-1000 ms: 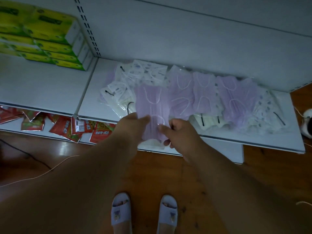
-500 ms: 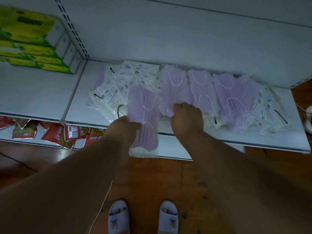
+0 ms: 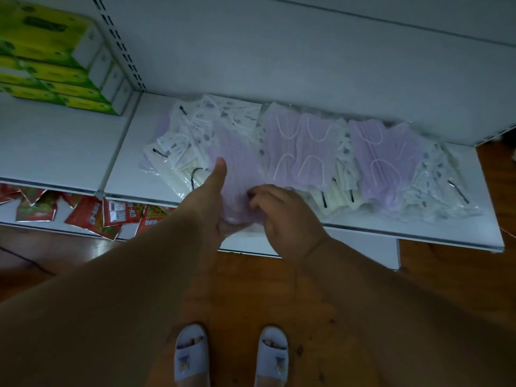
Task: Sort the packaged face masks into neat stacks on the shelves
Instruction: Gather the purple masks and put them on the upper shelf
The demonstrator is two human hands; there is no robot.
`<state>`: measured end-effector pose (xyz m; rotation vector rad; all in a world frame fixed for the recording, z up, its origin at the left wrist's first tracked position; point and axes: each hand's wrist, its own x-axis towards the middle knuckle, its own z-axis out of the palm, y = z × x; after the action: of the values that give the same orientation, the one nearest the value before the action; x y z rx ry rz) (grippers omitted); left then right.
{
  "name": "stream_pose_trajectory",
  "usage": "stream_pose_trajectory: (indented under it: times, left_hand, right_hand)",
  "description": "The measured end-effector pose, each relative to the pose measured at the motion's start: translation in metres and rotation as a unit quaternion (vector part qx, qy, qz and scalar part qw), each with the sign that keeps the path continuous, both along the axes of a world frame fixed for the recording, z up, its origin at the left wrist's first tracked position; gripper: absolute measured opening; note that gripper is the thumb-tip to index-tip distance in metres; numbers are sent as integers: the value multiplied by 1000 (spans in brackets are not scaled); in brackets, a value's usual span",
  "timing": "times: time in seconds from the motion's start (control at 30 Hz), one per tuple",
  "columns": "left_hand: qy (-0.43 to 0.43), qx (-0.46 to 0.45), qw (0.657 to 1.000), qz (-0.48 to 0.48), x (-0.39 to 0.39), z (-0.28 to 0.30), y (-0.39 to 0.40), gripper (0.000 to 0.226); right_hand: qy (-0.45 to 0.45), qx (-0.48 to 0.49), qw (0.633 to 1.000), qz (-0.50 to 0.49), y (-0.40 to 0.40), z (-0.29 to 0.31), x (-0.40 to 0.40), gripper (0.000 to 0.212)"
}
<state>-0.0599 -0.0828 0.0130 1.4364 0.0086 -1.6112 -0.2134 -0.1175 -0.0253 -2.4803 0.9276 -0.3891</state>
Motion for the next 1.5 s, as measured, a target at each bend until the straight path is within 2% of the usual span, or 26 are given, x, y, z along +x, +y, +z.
stream_pose_trajectory:
  times: [0.07, 0.17, 0.2, 0.23, 0.3, 0.37, 0.47, 0.53, 0.6, 0.67, 0.73, 0.8, 0.87, 0.9, 0.93, 1.0, 1.07, 1.1, 1.17, 1.23, 1.3, 1.33, 1.4, 1.43, 1.5]
  left_hand:
    - [-41, 14, 999, -19, 2, -2, -2, 69]
    - [-223, 42, 970, -83, 5, -16, -6, 16]
    - [-263, 45, 958, -103, 6, -20, -7, 17]
    - [-296, 53, 944, -136, 6, -24, -7, 18]
    - [-358, 68, 913, -182, 5, -32, -8, 14]
    - [-354, 83, 915, -177, 3, -35, -8, 19]
    - [-356, 98, 909, -192, 1, -35, -9, 31]
    - [-363, 105, 905, -198, 1, -32, -10, 30]
    - [-350, 107, 916, -162, 5, -29, -13, 27]
    - [-295, 111, 942, -116, 3, -22, -15, 32]
    - [-223, 77, 969, -79, -1, -14, -13, 40]
    - [-164, 66, 982, -71, -4, -10, -13, 40]
    - [-227, 82, 965, -102, -1, -15, -12, 29]
    - [-281, 95, 948, -114, 3, -20, -12, 24]
    - [-312, 109, 937, -111, 6, -25, -11, 22]
    - [-319, 116, 936, -96, 7, -25, -8, 17]
    - [-326, 114, 933, -103, 4, -24, -4, 17]
    - [-332, 109, 930, -112, 3, -24, -3, 22]
    - [-336, 102, 930, -107, 3, -26, -2, 31]
    - [-346, 94, 927, -111, 4, -28, -1, 33]
    - [-352, 92, 923, -123, 5, -30, 0, 33]
    - [-349, 91, 925, -124, 4, -30, 1, 34]
    - [-349, 93, 924, -127, 5, -27, 1, 34]
    - [-346, 95, 925, -127, 6, -27, 0, 34]
    - [-347, 95, 925, -126, 6, -26, -1, 32]
  right_hand:
    - [-12, 12, 1000, 7, -6, 1, 1, 28]
    - [-43, 8, 995, -85, -20, 1, 0, 35]
    - [-9, -17, 991, -136, -30, -3, -3, 37]
    - [66, -31, 981, -179, -39, -7, -7, 42]
    - [233, 10, 947, -222, -55, -13, -16, 65]
    - [282, 22, 933, -225, -66, -18, -24, 70]
    - [229, -54, 948, -213, -72, -17, -28, 36]
    - [146, -59, 955, -251, -70, -14, -28, 21]
    - [28, -50, 956, -287, -62, -6, -24, 19]
    - [-46, -28, 969, -242, -47, 6, -13, 21]
    - [-58, 57, 986, -148, -25, 13, 2, 26]
    - [-64, 149, 984, -70, -6, 14, 15, 32]
    - [-88, 166, 978, -89, -2, 11, 21, 38]
    - [-99, 132, 978, -126, -8, 7, 20, 38]
    - [-87, 78, 979, -167, -19, 1, 18, 36]
    - [34, 14, 972, -231, -42, -6, 9, 36]
    - [201, 67, 950, -229, -60, -12, 2, 60]
    - [251, 83, 938, -224, -66, -14, 0, 64]
    - [266, 52, 935, -227, -71, -17, -1, 47]
    - [239, 9, 939, -248, -74, -14, -1, 29]
    - [196, 2, 943, -269, -74, -15, -2, 26]
    - [189, 16, 947, -258, -73, -14, -2, 34]
    - [260, 63, 944, -191, -69, -13, -3, 74]
    - [300, 71, 938, -159, -67, -13, -3, 87]
    - [337, 43, 932, -127, -62, -17, -3, 87]
